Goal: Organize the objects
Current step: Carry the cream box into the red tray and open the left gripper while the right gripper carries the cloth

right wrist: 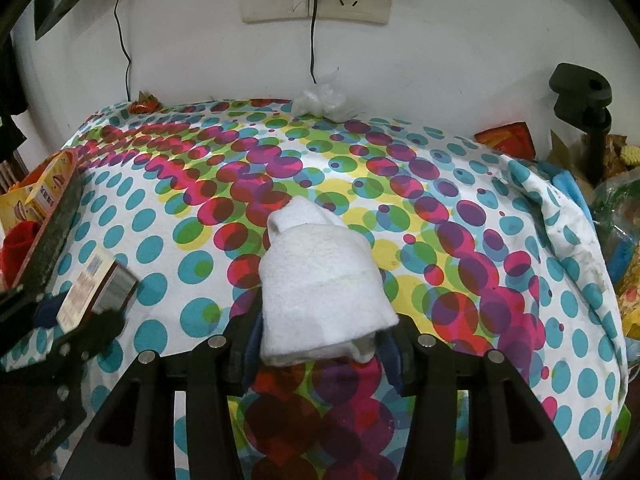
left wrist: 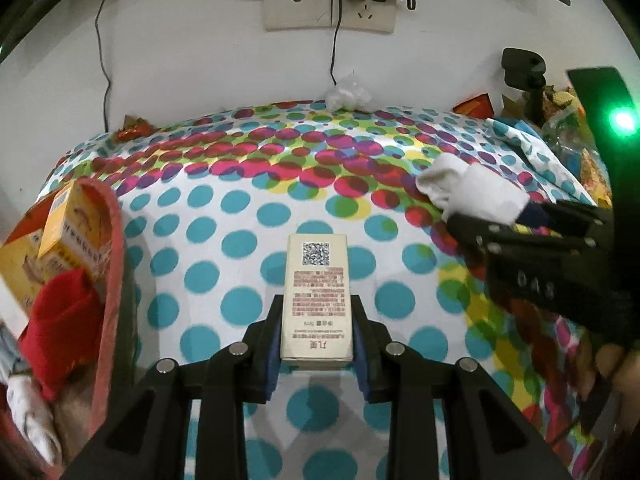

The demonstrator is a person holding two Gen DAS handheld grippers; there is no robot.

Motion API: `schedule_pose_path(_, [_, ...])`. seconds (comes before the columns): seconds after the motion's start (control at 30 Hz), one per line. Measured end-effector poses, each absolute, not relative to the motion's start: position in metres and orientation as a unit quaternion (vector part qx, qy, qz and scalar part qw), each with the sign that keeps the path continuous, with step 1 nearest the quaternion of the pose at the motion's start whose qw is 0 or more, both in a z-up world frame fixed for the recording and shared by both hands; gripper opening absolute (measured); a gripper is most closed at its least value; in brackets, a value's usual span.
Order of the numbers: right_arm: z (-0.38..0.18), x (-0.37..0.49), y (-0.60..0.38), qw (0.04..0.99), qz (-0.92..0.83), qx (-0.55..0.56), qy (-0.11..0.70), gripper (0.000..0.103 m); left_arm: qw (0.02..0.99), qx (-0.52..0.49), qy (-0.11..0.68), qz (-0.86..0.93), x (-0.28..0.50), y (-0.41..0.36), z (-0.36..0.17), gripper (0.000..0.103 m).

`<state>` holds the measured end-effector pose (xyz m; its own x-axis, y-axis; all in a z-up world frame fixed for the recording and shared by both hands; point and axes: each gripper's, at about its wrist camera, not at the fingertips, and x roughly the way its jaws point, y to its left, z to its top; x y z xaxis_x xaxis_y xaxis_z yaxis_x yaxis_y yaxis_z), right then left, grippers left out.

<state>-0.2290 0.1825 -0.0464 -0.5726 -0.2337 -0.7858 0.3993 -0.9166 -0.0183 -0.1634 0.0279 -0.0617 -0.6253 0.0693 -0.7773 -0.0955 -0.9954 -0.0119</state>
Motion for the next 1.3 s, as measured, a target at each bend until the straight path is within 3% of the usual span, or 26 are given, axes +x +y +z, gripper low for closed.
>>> schedule_pose_path(0.4, [-0.046, -0.230, 0.183, 0.179, -0.881, 0.426, 0.100, 0.048, 0.040, -0.438, -0.008, 0.898, -0.118, 0.010, -0.055, 0.030])
schedule_pose_path(0.83, [-0.046, -0.229, 0.181, 0.176, -0.882, 0.424, 0.105, 0.048, 0.008, -0.369, 0.016, 0.929, -0.080, -0.053, 0.019, 0.030])
schedule_pose_path(1.3, [-0.045, -0.227, 0.178, 0.169, -0.884, 0.419, 0.118, 0.047, -0.093, -0.414, -0.014, 0.906, -0.079, -0.180, -0.006, 0.030])
